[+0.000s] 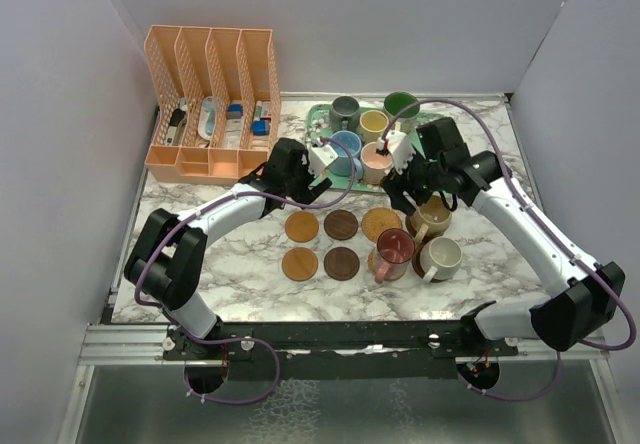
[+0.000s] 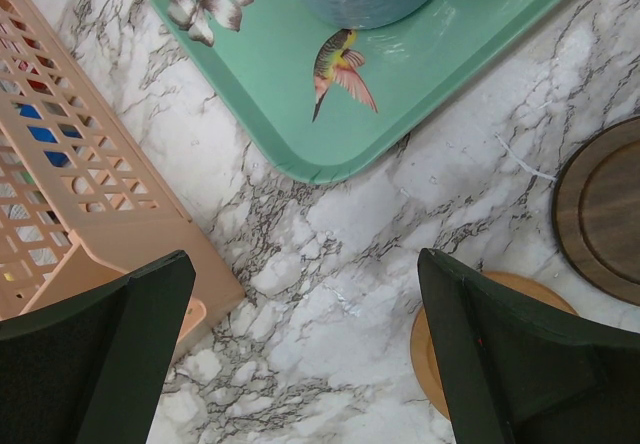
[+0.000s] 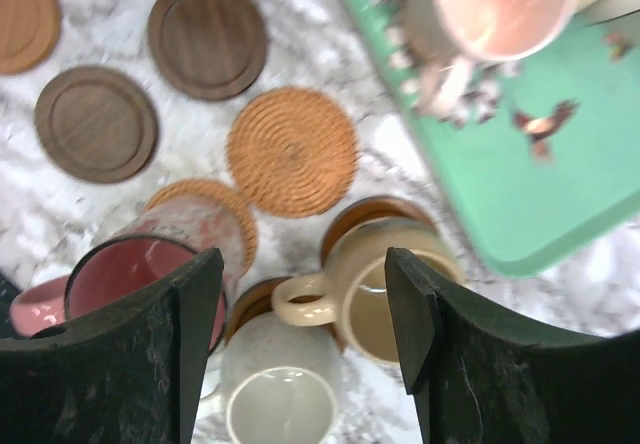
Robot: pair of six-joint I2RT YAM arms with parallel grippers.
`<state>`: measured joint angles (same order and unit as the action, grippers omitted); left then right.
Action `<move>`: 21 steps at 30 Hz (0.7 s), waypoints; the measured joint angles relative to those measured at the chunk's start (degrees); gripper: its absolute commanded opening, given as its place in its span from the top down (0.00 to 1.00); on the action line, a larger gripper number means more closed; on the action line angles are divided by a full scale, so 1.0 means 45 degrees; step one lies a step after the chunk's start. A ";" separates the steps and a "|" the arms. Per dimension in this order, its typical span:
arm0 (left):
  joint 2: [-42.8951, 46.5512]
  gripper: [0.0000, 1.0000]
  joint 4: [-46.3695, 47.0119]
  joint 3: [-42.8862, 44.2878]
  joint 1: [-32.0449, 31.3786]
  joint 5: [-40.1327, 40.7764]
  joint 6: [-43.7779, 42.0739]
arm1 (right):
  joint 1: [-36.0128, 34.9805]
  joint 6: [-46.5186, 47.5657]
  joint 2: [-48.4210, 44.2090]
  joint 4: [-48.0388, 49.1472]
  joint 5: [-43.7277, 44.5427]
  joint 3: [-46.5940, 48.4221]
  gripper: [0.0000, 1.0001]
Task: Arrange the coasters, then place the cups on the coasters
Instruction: Place the cup on the coaster.
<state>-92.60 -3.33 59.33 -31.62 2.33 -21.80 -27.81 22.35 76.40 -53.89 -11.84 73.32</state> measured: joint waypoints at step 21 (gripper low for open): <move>0.1151 0.01 -0.0131 -0.0083 0.0000 -0.0311 -0.0053 | 0.3361 -0.0350 0.7509 0.3215 0.1457 0.8145 0.34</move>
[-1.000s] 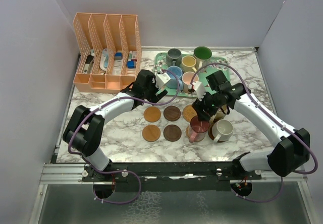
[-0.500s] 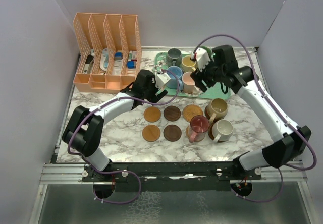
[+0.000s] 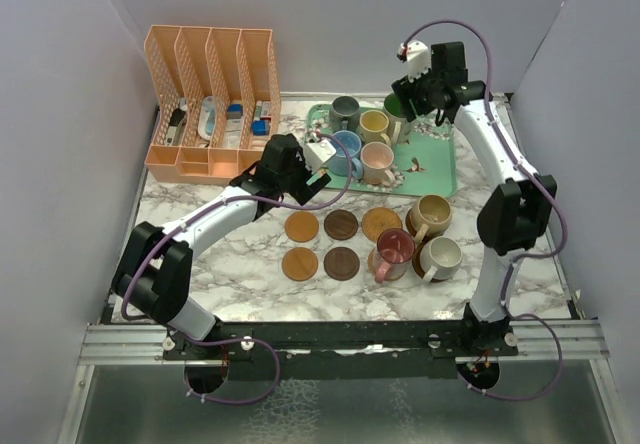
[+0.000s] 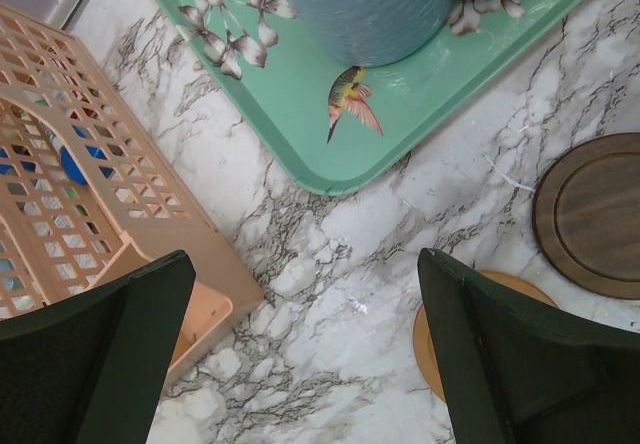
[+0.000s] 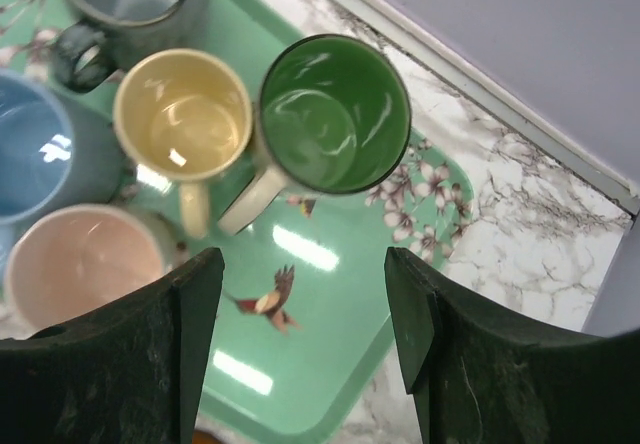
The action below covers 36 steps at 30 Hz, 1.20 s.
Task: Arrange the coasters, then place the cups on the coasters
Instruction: Place the cup on the coaster, then move the cup to the tray.
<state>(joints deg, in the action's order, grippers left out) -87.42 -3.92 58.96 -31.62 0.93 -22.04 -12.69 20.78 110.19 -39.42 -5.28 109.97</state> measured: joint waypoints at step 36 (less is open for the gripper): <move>0.0146 0.01 -0.0005 -0.0063 0.0000 -0.0457 0.0010 | 0.1379 -0.2195 0.6130 -0.0695 0.0709 0.4983 0.55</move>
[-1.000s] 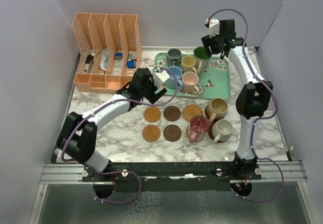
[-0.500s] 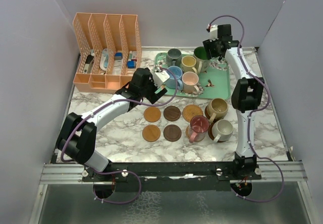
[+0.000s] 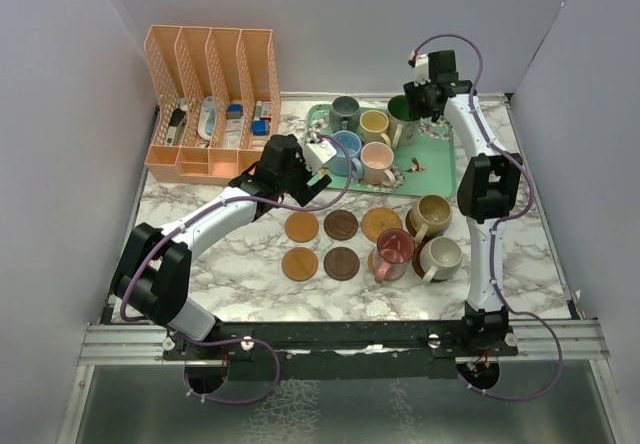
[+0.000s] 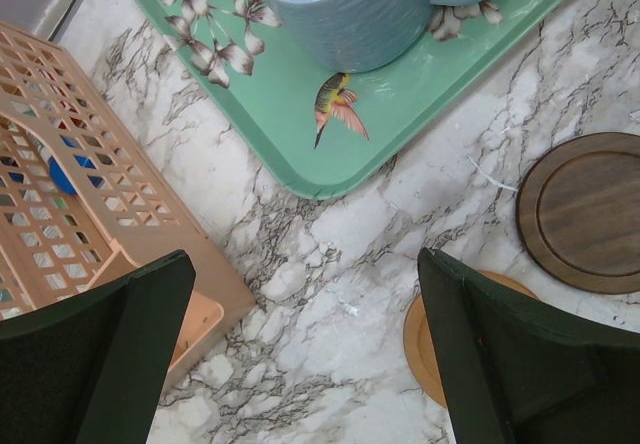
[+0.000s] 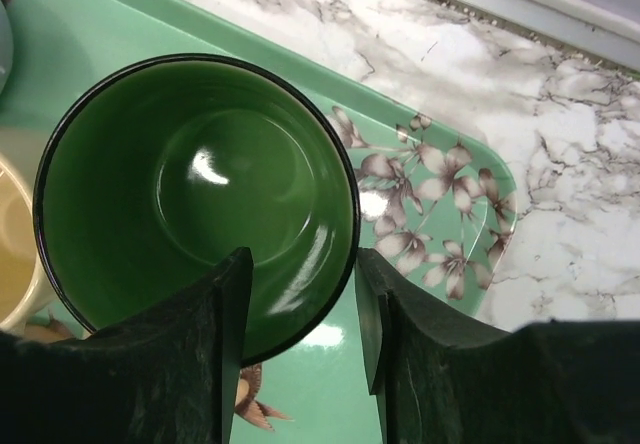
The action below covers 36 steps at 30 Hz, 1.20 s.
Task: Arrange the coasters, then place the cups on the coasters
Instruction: Move the cup to the tray.
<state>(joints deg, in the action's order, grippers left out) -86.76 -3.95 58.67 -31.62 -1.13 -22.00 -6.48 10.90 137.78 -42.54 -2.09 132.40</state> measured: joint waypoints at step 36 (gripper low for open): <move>-0.0005 0.01 -0.0005 0.0000 0.0000 -0.0272 -0.0005 | 0.0015 0.0942 -0.5916 -0.1146 -0.0695 -0.7529 0.40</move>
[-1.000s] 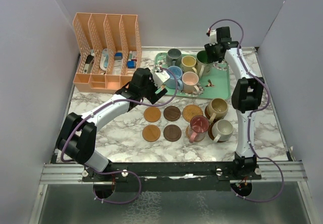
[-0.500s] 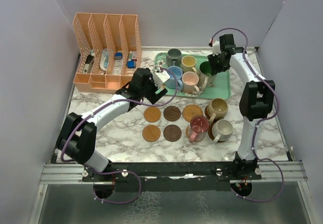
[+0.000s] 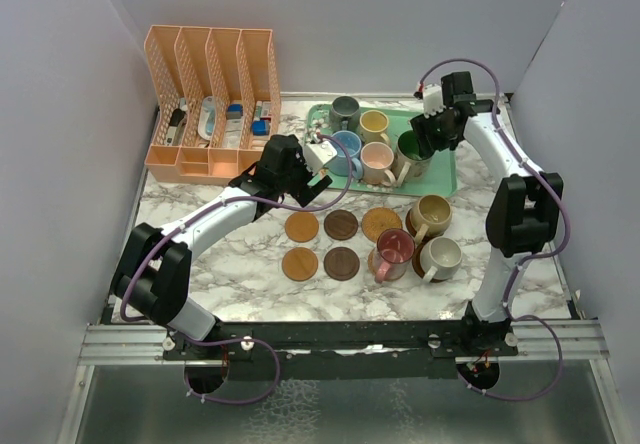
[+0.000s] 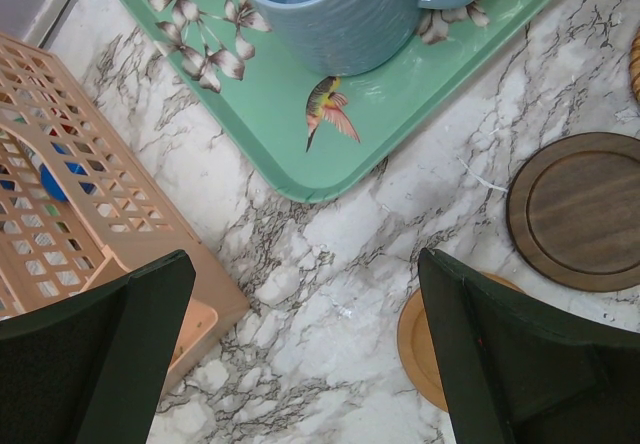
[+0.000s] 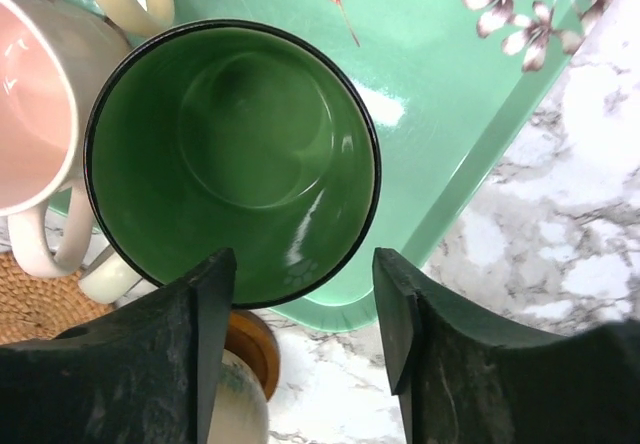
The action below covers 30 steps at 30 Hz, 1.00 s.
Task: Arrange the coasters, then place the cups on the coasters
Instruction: Move the cup to the tray, then pick up the cup from the tray.
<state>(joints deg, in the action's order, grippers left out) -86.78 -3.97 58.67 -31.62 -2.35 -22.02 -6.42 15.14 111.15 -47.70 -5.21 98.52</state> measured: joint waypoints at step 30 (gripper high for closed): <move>0.0000 0.01 -0.0102 0.0000 0.0000 -0.0296 -0.0189 | 0.0204 0.5255 0.3191 -0.0568 -0.1899 0.3546 0.92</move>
<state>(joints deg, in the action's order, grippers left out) -86.78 -4.43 58.67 -31.62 -3.68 -22.87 -5.50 38.79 125.51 -50.26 -13.76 114.48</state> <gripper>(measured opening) 0.989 0.171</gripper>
